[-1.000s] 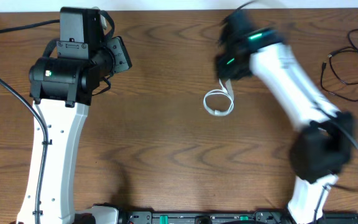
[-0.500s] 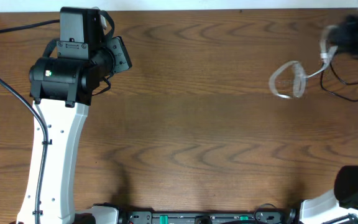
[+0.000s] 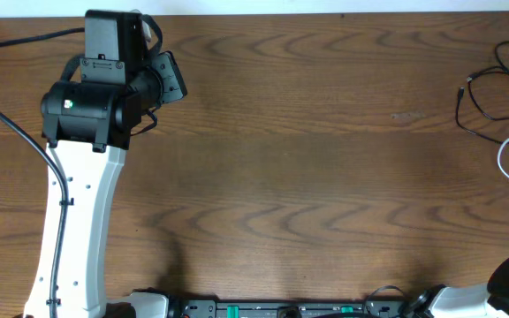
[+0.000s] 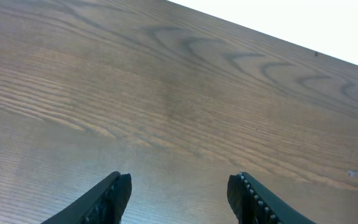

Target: Untangle cables

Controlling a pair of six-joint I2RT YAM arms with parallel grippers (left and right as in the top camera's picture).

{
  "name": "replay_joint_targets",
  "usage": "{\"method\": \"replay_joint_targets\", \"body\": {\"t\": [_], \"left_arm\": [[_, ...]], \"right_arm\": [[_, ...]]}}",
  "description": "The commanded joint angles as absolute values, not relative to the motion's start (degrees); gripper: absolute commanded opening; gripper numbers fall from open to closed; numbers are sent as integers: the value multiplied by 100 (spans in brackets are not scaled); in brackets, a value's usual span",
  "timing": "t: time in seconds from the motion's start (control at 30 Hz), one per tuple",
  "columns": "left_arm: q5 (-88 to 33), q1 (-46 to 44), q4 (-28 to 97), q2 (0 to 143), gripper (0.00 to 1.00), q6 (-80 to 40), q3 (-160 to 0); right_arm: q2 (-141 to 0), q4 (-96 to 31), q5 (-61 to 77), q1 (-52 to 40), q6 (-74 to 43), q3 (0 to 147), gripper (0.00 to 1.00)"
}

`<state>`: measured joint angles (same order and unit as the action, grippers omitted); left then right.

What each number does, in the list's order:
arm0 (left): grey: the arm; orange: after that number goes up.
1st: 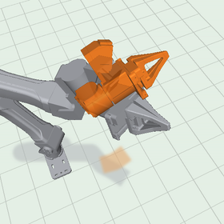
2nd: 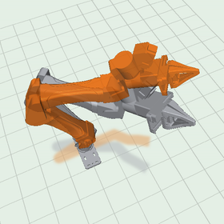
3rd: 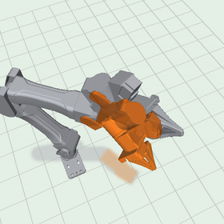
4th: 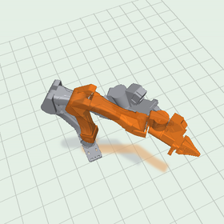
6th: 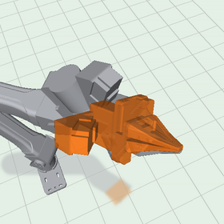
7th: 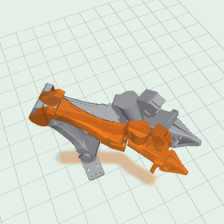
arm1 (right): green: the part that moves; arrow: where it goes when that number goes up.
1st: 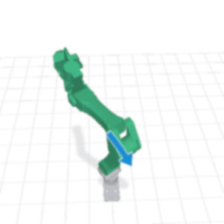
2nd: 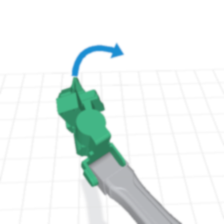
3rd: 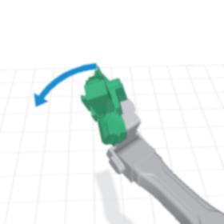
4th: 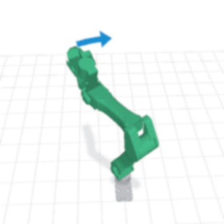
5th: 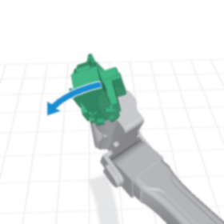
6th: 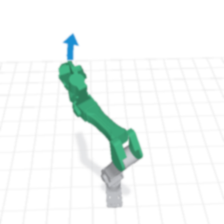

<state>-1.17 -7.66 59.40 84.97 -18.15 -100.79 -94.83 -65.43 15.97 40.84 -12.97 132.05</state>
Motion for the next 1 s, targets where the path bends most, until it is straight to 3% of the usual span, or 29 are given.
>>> {"method": "replay_joint_targets", "body": {"t": [0.0, 0.23, 0.53, 0.63, 0.7, 0.97], "left_arm": [[-89, -753, 5953, 8552, 56, -1787, -10057], [-91, -753, 5951, 8554, 57, -1828, -10057], [-91, -753, 5951, 8573, 56, -1828, -10057], [-91, -753, 5953, 8573, 56, -1828, -10057], [-91, -753, 5951, 8573, 56, -1828, -10057], [-89, -753, 5964, 8573, 60, -1826, -10057]], "right_arm": [[-9657, -6622, 875, 4353, -1391, 13231, 1], [-9953, -7179, 34, 4462, -1474, 13225, 1], [-10838, -8136, 60, 4451, -1446, 13220, 15], [-11174, -8344, 460, 4447, -1125, 13220, 44], [-11349, -8477, 967, 4447, -845, 13220, 56], [-11288, -8833, 2589, 4086, 152, 13222, 70]]}}
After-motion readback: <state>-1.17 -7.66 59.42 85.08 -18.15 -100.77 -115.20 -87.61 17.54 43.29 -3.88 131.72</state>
